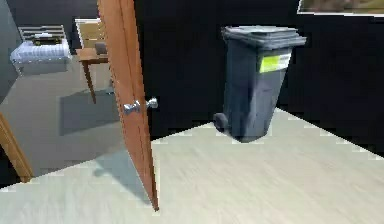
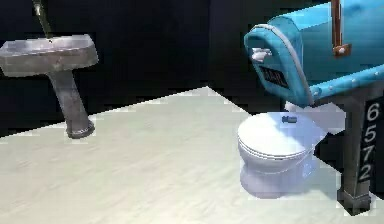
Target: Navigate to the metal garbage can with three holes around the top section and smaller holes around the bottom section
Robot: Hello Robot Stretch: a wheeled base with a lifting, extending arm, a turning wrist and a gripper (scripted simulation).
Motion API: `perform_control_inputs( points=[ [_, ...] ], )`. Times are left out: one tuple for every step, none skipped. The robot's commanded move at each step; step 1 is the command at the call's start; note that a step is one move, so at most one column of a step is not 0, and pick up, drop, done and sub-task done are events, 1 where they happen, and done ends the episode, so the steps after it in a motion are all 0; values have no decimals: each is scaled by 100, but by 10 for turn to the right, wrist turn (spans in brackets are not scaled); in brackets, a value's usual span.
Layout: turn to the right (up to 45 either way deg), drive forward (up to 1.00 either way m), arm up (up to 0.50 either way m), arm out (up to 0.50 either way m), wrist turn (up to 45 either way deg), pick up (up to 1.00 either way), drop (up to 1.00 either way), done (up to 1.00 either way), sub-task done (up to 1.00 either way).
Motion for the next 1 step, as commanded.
perform_control_inputs(
  points=[
    [-450, 0, 0, 0, 0, 0, 0, 0, 0]
  ],
)
